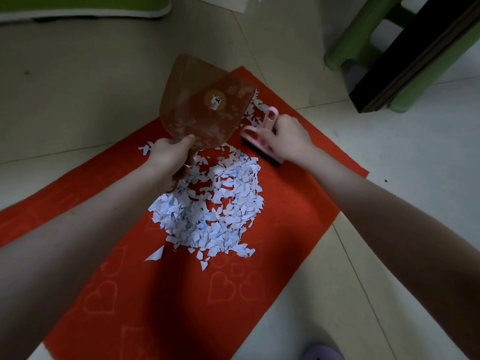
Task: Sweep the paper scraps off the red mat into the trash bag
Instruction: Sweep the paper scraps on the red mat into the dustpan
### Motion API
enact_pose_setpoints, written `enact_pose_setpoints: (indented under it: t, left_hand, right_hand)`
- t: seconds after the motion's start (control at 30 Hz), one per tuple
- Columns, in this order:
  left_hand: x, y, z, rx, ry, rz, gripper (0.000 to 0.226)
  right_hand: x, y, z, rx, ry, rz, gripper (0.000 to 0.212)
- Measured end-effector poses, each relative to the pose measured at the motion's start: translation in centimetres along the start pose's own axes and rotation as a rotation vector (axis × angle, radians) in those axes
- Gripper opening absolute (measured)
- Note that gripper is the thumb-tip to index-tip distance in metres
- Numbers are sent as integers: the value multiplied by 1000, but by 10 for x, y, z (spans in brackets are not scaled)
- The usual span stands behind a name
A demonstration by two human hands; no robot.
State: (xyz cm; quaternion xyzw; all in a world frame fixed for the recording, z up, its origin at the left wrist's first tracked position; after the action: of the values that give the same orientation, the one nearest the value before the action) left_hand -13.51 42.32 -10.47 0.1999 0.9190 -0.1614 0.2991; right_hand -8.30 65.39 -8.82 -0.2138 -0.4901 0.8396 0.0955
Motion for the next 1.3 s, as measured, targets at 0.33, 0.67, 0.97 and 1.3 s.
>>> enact_pose_setpoints:
  t: [0.33,0.67,0.97,1.3]
  left_hand:
    - [7,-7,4,26,6,-21,33]
    - [5,3,1,32,3,-18,37]
    - [10,5,-3,-37,-18,-14,32]
    - [27,4,-11,-62,-20,3,31]
  right_hand:
    - [-30,-14,-55,-24,189,-233,39]
    - [-78,28,-10,195,-86,-90,22]
    - [-55,-24,-33,480,43,-200,17]
    - [-2,-61,-50,429,57,-346,27]
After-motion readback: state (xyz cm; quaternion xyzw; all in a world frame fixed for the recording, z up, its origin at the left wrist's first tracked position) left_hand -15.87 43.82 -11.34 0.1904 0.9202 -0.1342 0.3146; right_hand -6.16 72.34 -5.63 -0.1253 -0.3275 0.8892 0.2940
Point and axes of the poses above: each hand's wrist, its own x-axis towards the middle knuckle, its own y-axis out of the palm, z = x × y, the point moved 6 cm from there along x, towards the middle knuckle, and after that the axes turned 5 degrees about z, right-handed, at the moved point
